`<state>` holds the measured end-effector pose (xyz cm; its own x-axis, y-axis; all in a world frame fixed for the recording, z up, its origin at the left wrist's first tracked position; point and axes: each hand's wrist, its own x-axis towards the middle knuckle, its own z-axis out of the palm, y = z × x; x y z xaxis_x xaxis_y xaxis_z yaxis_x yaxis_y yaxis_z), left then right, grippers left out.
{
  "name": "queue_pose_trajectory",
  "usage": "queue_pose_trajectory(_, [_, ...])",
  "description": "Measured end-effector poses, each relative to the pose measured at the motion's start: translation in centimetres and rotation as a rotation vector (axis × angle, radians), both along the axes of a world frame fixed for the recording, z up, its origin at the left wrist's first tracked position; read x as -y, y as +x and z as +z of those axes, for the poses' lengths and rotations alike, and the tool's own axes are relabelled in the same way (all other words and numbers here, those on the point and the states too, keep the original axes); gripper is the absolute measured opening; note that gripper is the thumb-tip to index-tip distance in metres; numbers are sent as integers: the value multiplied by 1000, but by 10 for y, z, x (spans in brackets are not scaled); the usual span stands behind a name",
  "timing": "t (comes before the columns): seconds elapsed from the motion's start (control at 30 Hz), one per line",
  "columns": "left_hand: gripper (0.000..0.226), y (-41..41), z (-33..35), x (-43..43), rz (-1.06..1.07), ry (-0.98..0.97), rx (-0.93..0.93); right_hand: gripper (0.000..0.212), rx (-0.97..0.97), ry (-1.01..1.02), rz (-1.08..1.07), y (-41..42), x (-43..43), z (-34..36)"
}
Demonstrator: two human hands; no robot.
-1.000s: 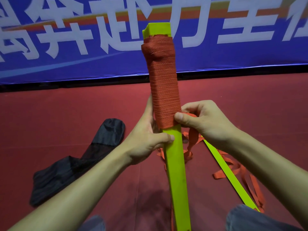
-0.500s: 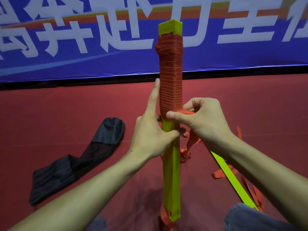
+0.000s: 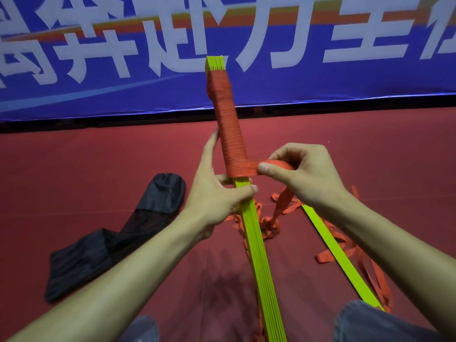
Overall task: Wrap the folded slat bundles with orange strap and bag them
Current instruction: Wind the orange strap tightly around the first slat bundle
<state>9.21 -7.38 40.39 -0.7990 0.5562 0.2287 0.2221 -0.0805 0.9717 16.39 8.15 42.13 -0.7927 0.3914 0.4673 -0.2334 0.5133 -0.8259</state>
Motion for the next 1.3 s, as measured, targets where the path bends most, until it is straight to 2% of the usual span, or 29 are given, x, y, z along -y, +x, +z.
queue_pose_trajectory(0.23, [107, 2, -2, -2, -124, 55, 60, 14, 3, -60, 36, 0, -6, -1])
queue_pose_trajectory(0.4, [107, 2, -5, -2, -221, 76, 98, 11, 19, -157, 159, -1, -9, -3])
queue_pose_trajectory(0.53, [97, 1, -7, -2, -359, 151, 101, 39, 66, -225, 252, -2, -11, -4])
queue_pose_trajectory(0.6, [93, 1, -8, -3, -391, 172, 110, 44, 114, -312, 328, -1, -11, -4])
queue_pose_trajectory(0.73, [93, 2, -9, 0, -426, 177, 137, 20, 250, -326, 556, 4, -14, -4])
queue_pose_trajectory(0.8, [96, 2, -8, 1, -458, 164, 134, 20, 268, -338, 601, 5, -13, -5])
queue_pose_trajectory(0.9, [88, 1, -5, -2, -393, 121, 105, 28, 219, -319, 477, 3, -7, -6])
queue_pose_trajectory(1.0, [106, 4, -1, -4, -258, 95, 21, 34, 159, -279, 318, 3, 0, -4])
queue_pose_trajectory(1.13, [121, 11, -2, -6, -121, 6, -210, 17, 77, -298, 135, 4, 3, 5])
queue_pose_trajectory(1.3, [128, 10, -6, -14, 51, -152, -361, 27, 22, -262, -22, 3, 12, 4])
